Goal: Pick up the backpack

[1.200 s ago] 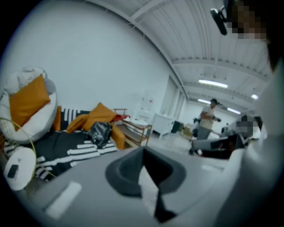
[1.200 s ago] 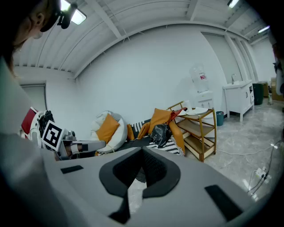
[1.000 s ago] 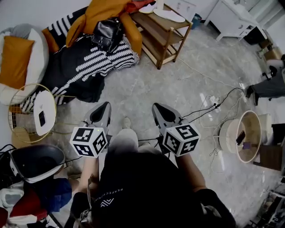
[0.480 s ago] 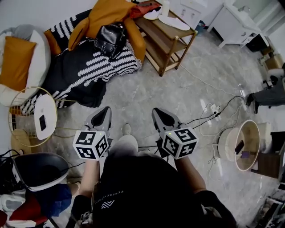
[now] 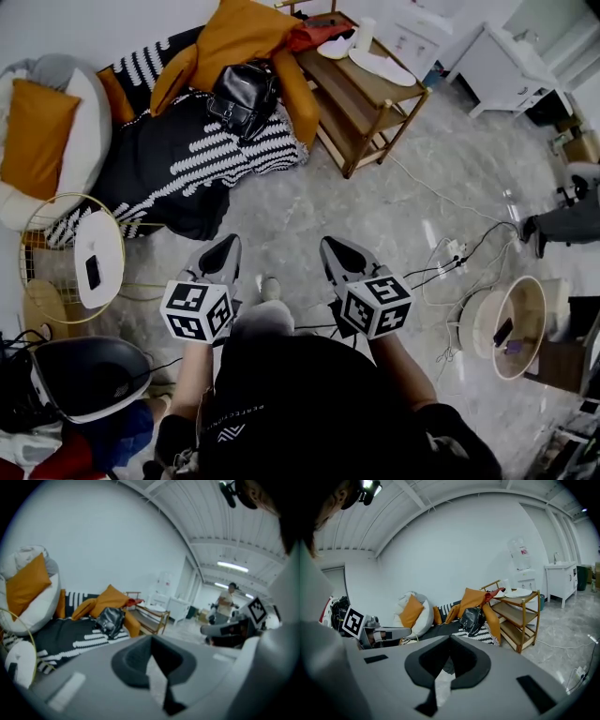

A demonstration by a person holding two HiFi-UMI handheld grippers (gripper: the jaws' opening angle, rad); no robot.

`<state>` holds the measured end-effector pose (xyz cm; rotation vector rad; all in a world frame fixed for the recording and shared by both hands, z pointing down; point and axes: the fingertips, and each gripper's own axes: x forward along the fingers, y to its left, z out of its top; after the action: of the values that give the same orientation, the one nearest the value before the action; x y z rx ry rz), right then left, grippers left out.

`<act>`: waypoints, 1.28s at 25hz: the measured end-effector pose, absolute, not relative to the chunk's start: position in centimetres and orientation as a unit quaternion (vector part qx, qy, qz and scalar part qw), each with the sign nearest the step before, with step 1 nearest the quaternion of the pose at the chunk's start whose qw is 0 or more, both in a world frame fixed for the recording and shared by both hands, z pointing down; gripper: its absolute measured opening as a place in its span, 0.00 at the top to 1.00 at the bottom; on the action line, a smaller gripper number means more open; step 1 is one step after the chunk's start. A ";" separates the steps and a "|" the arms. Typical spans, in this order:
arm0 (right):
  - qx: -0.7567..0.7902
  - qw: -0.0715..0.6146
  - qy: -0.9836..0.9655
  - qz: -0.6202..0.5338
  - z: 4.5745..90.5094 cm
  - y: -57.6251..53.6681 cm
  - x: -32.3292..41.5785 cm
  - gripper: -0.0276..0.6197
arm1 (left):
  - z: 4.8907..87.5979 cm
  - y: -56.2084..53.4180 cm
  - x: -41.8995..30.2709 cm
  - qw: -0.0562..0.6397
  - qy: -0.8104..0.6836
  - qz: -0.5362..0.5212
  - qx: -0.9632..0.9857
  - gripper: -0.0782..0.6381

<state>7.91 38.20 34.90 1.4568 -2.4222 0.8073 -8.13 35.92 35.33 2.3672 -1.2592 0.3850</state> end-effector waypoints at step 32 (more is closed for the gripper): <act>0.484 0.124 -0.812 0.303 38.4 19.6 0.0 0.96 | 38.4 19.6 -16.7 0.226 -0.482 0.157 0.832 0.83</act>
<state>0.03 19.58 38.43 1.4101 -2.3675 0.8825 -16.74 19.61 38.43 2.2947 -1.3284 0.4320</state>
